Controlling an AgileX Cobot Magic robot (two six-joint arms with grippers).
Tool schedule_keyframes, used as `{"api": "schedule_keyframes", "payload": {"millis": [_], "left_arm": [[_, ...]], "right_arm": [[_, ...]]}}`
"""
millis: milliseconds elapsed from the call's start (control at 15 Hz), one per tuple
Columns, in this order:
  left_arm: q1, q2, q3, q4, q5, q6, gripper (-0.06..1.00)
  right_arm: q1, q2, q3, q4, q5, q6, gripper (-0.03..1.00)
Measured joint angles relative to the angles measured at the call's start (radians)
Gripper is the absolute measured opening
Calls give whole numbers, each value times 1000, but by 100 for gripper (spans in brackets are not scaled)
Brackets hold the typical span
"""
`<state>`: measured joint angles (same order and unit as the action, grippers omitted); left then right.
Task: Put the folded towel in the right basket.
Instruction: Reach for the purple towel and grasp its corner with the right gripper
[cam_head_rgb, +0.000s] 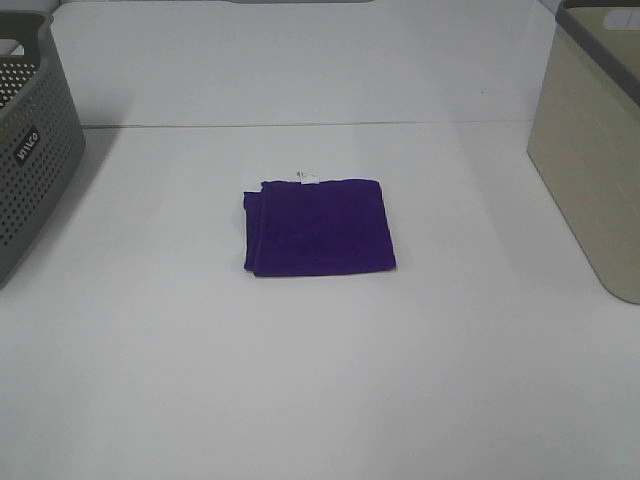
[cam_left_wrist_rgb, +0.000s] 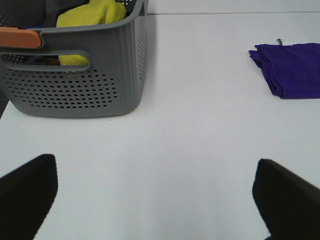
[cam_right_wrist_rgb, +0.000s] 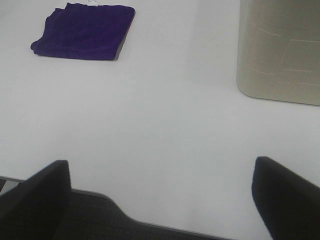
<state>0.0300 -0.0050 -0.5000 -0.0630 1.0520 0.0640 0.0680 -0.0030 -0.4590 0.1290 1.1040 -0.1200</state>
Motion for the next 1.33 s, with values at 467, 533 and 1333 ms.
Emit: {"api": "schedule_keyframes", "payload": {"millis": [467,533,1333], "left_arm": [[0,0,0,0,0,0,99],[0,0,0,0,0,0,99],[0,0,0,0,0,0,99]], "right_arm": [[0,0,0,0,0,0,95],[0,0,0,0,0,0,95],[0,0,0,5,0,0,95]]}}
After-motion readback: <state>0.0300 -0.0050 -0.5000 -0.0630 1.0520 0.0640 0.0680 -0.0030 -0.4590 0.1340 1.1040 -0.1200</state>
